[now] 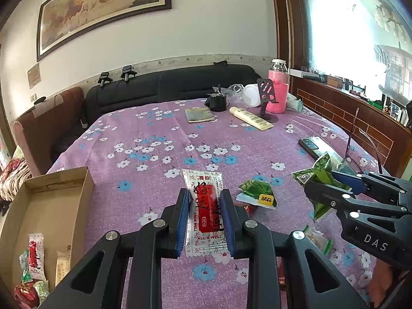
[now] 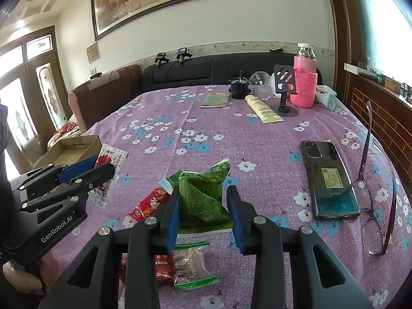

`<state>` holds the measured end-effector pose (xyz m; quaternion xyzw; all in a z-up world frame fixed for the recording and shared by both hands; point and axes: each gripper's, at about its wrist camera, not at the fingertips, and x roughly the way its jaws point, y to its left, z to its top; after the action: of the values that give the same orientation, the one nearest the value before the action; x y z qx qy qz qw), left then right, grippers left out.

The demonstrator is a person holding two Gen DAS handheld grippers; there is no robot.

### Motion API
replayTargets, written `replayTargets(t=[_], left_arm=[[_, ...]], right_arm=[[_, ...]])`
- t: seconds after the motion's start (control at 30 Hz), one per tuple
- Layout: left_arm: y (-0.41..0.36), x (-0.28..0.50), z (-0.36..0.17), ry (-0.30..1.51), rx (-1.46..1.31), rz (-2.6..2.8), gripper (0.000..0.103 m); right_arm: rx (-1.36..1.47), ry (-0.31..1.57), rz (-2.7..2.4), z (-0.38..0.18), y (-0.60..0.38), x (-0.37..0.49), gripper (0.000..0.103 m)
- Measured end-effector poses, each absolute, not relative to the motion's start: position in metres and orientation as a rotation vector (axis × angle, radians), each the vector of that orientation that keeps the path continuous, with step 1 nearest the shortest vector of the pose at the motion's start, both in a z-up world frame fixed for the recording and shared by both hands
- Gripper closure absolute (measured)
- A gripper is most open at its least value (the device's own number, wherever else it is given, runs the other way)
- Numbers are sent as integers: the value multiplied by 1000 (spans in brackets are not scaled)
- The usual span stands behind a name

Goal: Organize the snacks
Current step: 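Lift the white-wrapped candy and green packet and carry them toward the box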

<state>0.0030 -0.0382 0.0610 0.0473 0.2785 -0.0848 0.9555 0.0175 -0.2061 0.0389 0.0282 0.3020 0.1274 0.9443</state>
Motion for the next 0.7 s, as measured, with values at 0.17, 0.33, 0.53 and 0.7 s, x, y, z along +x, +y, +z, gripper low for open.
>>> replayTargets(t=[0.17, 0.33, 0.53, 0.7], left_arm=[[-35, -1, 66, 570, 68, -184, 78], [-26, -10, 72, 584, 17, -203, 78], [-4, -22, 77, 577, -25, -185, 78], [20, -28, 78, 560, -56, -144, 78]], right_arm=[[79, 605, 255, 41, -211, 17, 70], [104, 614, 249, 43, -215, 18, 70], [89, 613, 267, 48, -202, 10, 70], [88, 627, 310, 51, -183, 4, 70]])
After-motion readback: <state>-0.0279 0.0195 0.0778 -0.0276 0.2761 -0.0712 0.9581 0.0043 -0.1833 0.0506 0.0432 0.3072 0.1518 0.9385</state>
